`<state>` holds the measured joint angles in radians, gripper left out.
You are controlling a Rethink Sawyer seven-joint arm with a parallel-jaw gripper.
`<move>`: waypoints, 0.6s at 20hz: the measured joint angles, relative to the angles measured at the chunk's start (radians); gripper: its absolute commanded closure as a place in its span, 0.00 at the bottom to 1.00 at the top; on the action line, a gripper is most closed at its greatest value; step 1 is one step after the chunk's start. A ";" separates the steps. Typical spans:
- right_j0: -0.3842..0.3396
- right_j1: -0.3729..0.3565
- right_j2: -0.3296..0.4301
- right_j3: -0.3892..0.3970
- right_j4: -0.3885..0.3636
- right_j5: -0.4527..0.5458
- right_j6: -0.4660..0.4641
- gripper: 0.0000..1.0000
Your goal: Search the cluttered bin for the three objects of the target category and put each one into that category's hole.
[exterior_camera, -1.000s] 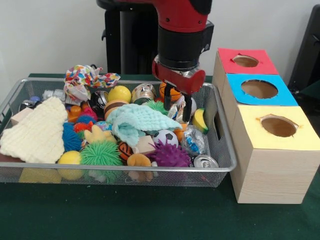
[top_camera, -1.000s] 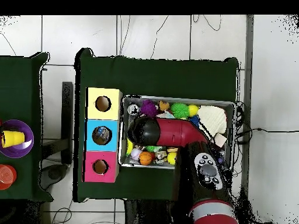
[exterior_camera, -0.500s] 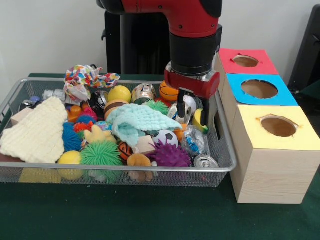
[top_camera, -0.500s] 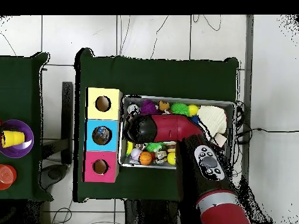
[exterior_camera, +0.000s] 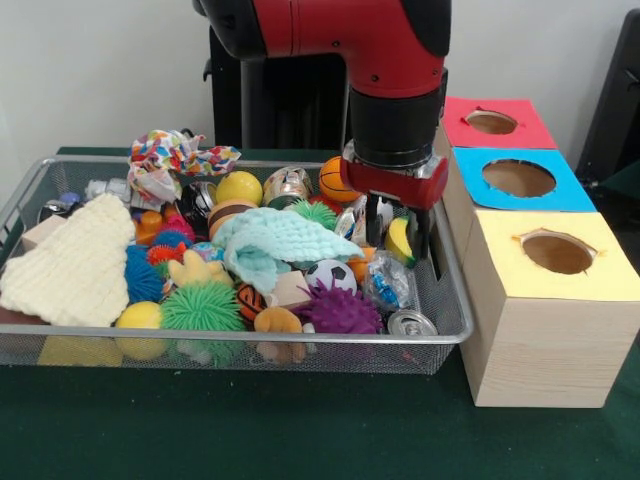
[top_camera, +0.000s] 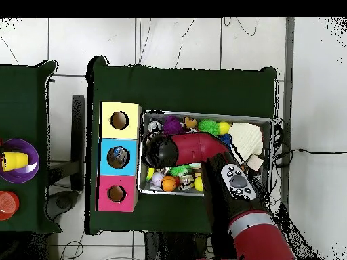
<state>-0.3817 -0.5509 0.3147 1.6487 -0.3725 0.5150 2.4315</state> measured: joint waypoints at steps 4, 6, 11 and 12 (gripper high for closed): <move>-0.001 0.029 0.004 0.000 -0.030 -0.001 0.000 0.00; -0.001 0.046 0.004 0.000 -0.050 -0.002 0.000 0.00; -0.002 0.052 0.004 0.000 -0.081 -0.002 0.000 0.00; -0.003 0.052 0.005 0.000 -0.086 -0.002 0.000 0.00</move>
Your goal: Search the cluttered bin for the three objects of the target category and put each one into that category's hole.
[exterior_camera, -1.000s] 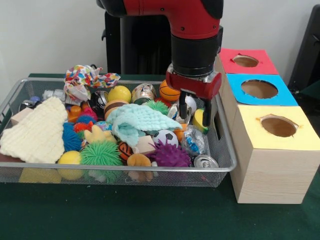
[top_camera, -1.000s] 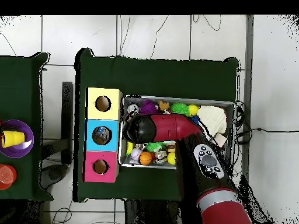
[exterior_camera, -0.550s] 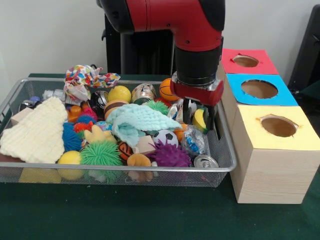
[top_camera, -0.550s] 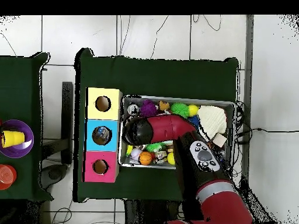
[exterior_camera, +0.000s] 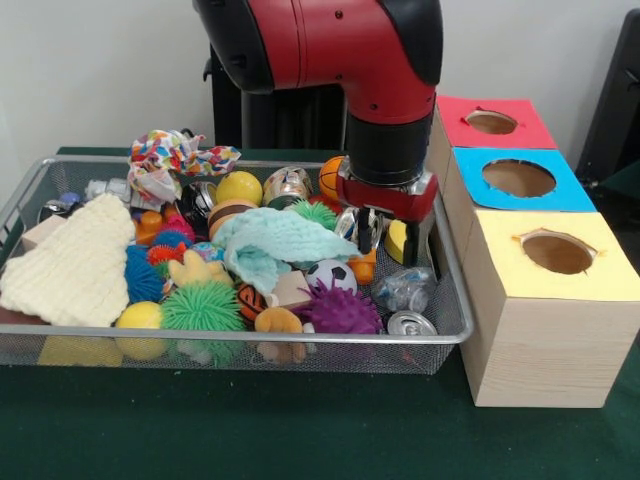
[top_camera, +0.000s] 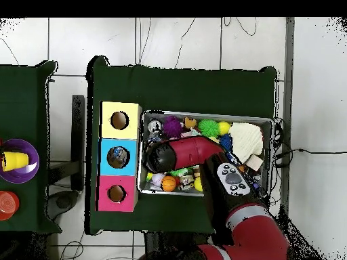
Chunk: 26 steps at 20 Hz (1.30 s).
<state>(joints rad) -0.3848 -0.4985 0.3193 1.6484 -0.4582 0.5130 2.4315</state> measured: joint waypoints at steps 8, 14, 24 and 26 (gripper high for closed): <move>-0.008 0.003 0.005 0.000 -0.015 -0.008 0.000 0.00; -0.015 0.007 0.029 0.000 -0.015 -0.013 0.000 0.00; -0.022 -0.015 0.059 -0.001 0.069 -0.006 0.000 0.00; -0.023 -0.020 0.059 -0.001 0.079 -0.003 0.000 0.00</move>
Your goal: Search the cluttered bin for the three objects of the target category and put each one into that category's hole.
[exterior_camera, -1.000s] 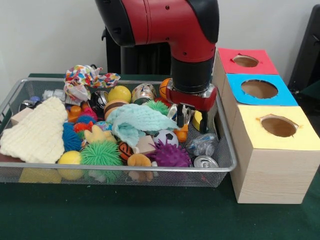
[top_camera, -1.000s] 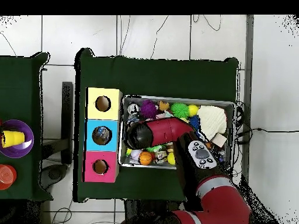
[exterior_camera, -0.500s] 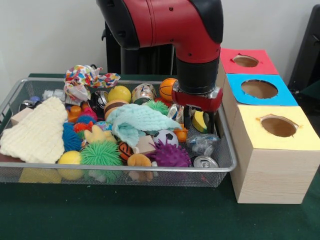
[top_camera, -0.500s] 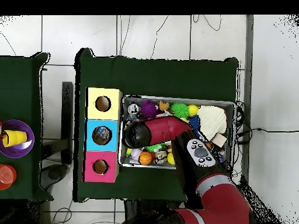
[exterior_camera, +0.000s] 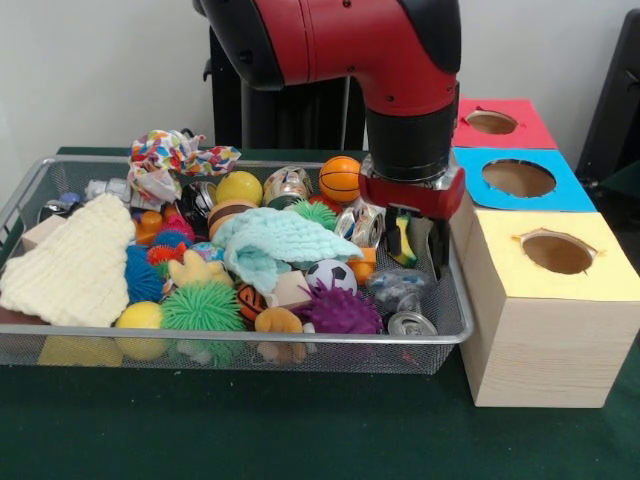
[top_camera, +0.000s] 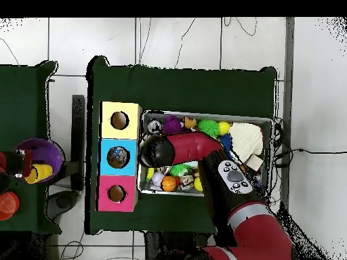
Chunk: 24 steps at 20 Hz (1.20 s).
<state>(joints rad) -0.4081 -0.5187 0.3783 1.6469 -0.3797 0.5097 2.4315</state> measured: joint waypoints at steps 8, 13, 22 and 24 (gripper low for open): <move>-0.003 -0.034 0.000 -0.003 0.050 0.019 0.000 0.00; 0.001 -0.042 -0.010 -0.006 0.051 0.019 0.000 0.00; 0.074 0.000 -0.118 -0.042 0.051 0.019 0.000 0.00; 0.088 0.017 -0.138 -0.052 0.051 0.019 0.000 0.00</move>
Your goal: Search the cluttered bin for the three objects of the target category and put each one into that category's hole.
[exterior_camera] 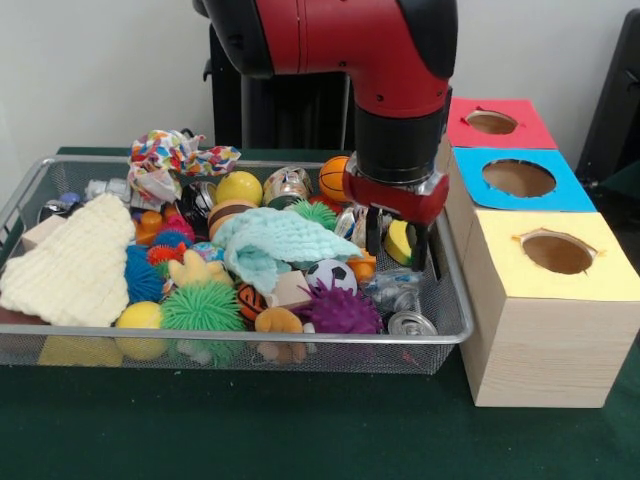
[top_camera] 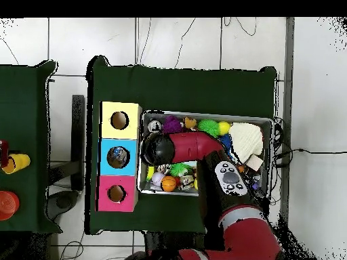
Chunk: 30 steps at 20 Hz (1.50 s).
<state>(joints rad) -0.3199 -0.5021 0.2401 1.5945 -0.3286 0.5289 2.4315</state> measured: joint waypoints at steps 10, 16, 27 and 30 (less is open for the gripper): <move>0.049 0.066 -0.066 -0.062 0.007 -0.024 0.000 0.00; 0.059 0.093 -0.083 -0.078 0.020 -0.024 0.000 0.00; 0.059 0.082 -0.083 -0.087 0.114 -0.012 0.000 0.00; 0.061 0.062 -0.085 -0.089 0.153 0.025 0.000 0.00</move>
<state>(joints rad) -0.2587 -0.4401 0.1554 1.5059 -0.1751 0.5541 2.4315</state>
